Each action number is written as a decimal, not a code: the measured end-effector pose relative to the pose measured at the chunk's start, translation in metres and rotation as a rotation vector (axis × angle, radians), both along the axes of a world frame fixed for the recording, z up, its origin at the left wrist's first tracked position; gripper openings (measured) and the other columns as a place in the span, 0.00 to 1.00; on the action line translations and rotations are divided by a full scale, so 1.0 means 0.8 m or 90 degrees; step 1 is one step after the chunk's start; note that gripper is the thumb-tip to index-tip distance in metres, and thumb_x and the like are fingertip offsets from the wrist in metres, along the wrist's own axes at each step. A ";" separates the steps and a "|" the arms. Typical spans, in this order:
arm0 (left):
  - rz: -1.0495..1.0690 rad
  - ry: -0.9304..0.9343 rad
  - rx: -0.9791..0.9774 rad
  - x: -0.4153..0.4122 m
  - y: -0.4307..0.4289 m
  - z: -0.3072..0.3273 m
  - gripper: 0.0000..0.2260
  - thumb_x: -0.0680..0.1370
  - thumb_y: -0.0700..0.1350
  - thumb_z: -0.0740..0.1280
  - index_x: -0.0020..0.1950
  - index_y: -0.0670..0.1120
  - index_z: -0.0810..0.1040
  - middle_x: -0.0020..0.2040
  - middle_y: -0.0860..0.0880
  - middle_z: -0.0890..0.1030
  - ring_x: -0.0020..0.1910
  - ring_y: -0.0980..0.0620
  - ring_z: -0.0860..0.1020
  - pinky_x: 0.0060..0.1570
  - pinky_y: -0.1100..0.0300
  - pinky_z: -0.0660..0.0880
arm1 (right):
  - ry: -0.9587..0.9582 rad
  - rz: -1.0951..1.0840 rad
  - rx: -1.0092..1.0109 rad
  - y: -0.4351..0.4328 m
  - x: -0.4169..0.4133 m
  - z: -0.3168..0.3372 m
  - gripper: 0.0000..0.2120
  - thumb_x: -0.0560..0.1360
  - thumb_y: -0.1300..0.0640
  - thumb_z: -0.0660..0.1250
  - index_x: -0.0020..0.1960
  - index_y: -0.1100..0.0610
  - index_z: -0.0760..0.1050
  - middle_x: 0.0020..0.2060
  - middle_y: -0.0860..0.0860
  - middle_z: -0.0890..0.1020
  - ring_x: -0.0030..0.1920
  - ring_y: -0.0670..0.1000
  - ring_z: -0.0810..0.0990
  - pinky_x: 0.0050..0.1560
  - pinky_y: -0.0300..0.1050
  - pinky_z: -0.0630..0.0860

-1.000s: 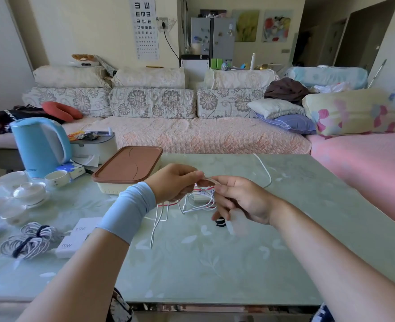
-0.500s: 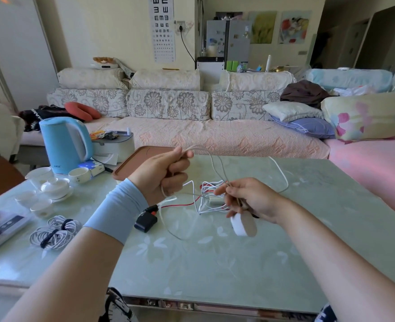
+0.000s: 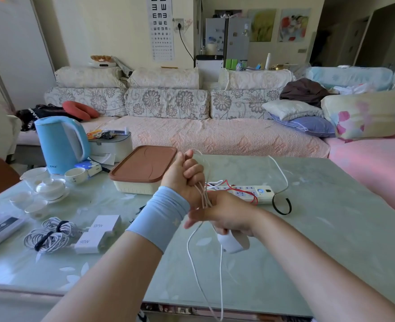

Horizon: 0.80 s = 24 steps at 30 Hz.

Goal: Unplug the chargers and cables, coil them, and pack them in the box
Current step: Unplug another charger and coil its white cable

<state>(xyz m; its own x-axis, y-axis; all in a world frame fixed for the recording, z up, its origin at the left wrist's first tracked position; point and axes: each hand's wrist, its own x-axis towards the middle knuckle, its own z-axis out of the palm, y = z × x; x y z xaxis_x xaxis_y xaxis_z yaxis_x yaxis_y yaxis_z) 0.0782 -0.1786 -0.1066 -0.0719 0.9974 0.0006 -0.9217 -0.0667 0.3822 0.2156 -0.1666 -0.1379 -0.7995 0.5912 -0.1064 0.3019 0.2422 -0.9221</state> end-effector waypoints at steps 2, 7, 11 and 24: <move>0.050 0.230 -0.063 0.001 0.000 0.007 0.16 0.84 0.51 0.52 0.40 0.48 0.71 0.23 0.54 0.60 0.16 0.59 0.58 0.13 0.66 0.52 | -0.035 0.022 -0.046 0.009 0.005 0.001 0.06 0.78 0.56 0.67 0.48 0.58 0.79 0.42 0.56 0.86 0.24 0.48 0.60 0.24 0.39 0.62; 0.386 1.016 -0.162 -0.023 0.003 0.006 0.15 0.81 0.48 0.61 0.38 0.49 0.81 0.29 0.49 0.69 0.21 0.55 0.62 0.25 0.62 0.61 | -0.184 0.067 -0.048 0.032 0.033 0.005 0.09 0.81 0.54 0.63 0.48 0.56 0.80 0.43 0.55 0.86 0.24 0.48 0.59 0.23 0.38 0.59; 0.421 1.169 -0.164 -0.032 0.003 0.004 0.15 0.79 0.49 0.62 0.35 0.48 0.81 0.26 0.53 0.71 0.24 0.57 0.66 0.28 0.62 0.62 | -0.255 0.102 -0.067 0.039 0.040 0.009 0.09 0.82 0.53 0.62 0.47 0.55 0.78 0.47 0.55 0.86 0.25 0.48 0.57 0.25 0.39 0.55; 0.570 1.382 -0.014 -0.076 0.000 -0.016 0.07 0.73 0.43 0.71 0.44 0.49 0.73 0.46 0.52 0.75 0.43 0.46 0.74 0.43 0.54 0.73 | -0.172 0.050 -0.051 0.055 0.050 0.004 0.16 0.83 0.51 0.58 0.39 0.55 0.71 0.27 0.52 0.78 0.24 0.49 0.63 0.23 0.39 0.56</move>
<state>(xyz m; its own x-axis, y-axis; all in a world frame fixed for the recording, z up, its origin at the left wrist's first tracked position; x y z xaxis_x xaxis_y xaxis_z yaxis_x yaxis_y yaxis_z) 0.0174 -0.1784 -0.1198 -0.2348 0.7321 0.6395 0.9152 -0.0551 0.3992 0.2556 -0.1230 -0.1350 -0.7792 0.5094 -0.3652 0.5217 0.2042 -0.8284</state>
